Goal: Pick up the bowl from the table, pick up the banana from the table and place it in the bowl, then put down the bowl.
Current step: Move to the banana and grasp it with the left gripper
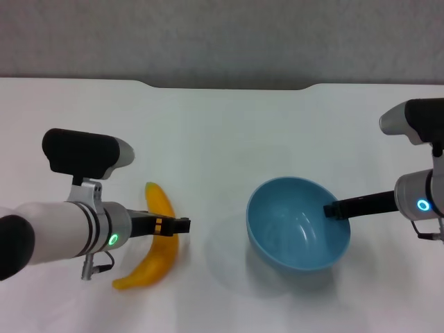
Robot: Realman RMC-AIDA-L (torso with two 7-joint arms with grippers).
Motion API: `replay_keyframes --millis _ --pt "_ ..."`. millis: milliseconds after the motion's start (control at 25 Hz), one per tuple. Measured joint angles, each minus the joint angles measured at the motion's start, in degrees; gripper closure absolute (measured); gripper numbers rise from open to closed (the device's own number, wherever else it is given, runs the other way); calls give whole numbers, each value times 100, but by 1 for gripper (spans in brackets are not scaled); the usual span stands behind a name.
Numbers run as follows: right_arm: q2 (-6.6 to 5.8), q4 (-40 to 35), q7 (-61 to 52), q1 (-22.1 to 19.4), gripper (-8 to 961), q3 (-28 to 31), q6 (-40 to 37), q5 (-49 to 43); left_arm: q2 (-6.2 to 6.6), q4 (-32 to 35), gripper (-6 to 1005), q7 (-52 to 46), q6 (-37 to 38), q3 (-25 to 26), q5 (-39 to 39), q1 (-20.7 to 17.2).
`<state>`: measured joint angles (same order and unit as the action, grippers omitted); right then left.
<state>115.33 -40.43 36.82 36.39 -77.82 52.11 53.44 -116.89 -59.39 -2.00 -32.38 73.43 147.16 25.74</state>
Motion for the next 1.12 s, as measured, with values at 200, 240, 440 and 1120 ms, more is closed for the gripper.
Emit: replay_keyframes --millis 200,240,440,1120 --pt "3 -67 0 8 913 3 -1 0 -7 114 170 -46 9 -51 33 45" --pt "3 -67 0 8 912 3 -1 0 -6 130 171 -55 20 -44 60 45" --pt "6 -71 0 8 912 5 -5 0 -12 274 172 -77 63 -3 192 47" --pt "11 -71 17 17 910 1 -59 28 20 575 178 -360 142 28 542 139"
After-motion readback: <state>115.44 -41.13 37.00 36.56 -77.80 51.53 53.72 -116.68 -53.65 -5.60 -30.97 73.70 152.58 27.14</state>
